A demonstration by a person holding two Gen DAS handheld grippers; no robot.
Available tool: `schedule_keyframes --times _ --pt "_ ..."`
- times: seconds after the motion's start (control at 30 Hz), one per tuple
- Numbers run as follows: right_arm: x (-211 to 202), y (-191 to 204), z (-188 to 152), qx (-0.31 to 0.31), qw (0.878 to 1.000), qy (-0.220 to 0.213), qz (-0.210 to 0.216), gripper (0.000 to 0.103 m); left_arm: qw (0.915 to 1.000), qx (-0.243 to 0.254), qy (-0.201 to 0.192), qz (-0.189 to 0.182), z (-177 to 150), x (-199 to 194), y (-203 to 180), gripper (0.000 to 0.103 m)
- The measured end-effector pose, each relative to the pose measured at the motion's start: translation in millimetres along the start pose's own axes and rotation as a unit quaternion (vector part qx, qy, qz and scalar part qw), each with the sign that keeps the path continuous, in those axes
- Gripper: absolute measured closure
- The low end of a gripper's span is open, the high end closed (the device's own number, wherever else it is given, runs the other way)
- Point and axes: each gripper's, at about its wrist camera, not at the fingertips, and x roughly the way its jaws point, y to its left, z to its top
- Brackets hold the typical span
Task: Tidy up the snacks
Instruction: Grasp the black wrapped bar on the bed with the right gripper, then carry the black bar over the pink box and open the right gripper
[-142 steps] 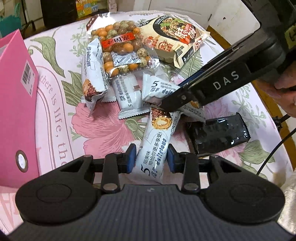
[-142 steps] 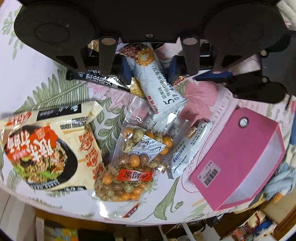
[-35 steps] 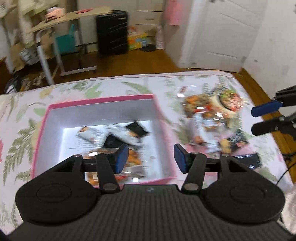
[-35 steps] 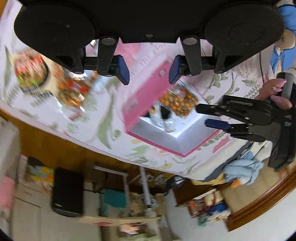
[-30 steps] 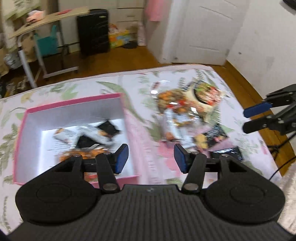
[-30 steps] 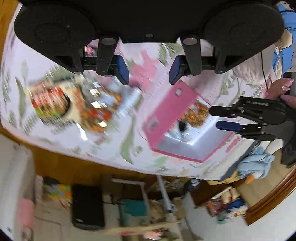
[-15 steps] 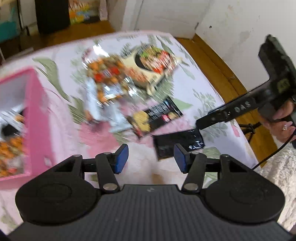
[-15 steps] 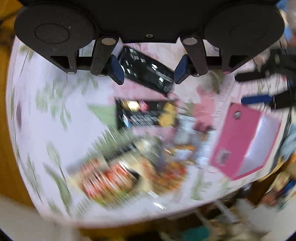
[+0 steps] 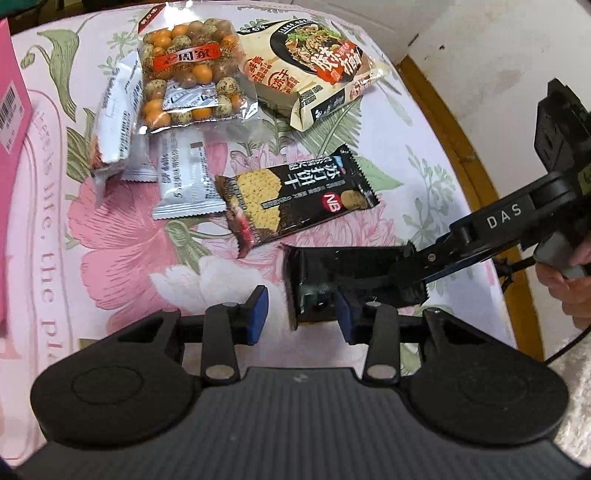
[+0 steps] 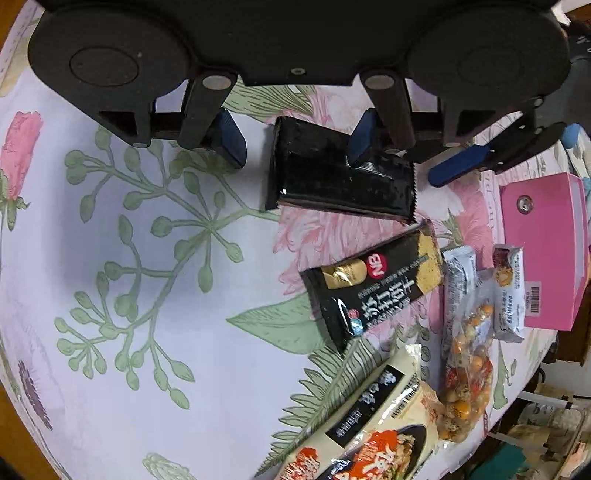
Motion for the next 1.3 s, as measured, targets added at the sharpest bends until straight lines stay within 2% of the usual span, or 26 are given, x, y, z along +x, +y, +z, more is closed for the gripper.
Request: schedule_keyframes --times 0.07,0.13,0.2,0.33,0.5,0.7,0.8,1.0,1.17,1.3 --pt "0 5 -1 -0.018 1.000 -0.003 0.001 0.050 0.9998 -0.011 0.009 -0.016 -1 7 1 0.067" --pt "5 12 -1 -0.033 0.999 -0.004 -0.008 0.054 0.9995 -0.022 0.013 -0.021 -4 13 1 0.067" --pt "7 19 -1 -0.054 0.998 -0.004 -0.023 0.055 0.9999 -0.003 0.005 -0.010 -7 15 -5 0.067" --pt "7 23 -1 -0.061 0.998 -0.005 -0.029 0.055 0.9998 0.018 -0.007 0.004 -11 13 -13 0.067" --pt "2 37 -5 -0.094 0.994 -0.012 -0.054 0.052 0.9999 0.002 0.001 -0.015 -13 5 -11 0.065" --pt "-12 55 -14 -0.124 0.990 -0.032 -0.055 0.049 0.9996 -0.001 -0.015 -0.025 -16 -25 -11 0.065" --pt "-22 68 -22 -0.141 0.988 -0.048 -0.048 0.048 0.9994 0.011 -0.029 -0.014 -20 -40 -14 0.065" --pt "-49 85 -36 -0.161 0.984 -0.078 -0.018 0.044 0.9994 0.018 -0.027 -0.007 -24 -61 -14 0.065" --pt "-55 105 -48 -0.181 0.979 -0.086 -0.031 0.043 0.9992 0.027 -0.029 0.006 -29 -84 -18 0.065" --pt "-57 125 -58 -0.207 0.974 -0.088 -0.033 0.040 0.9984 0.033 -0.031 0.033 -34 -103 -18 0.065"
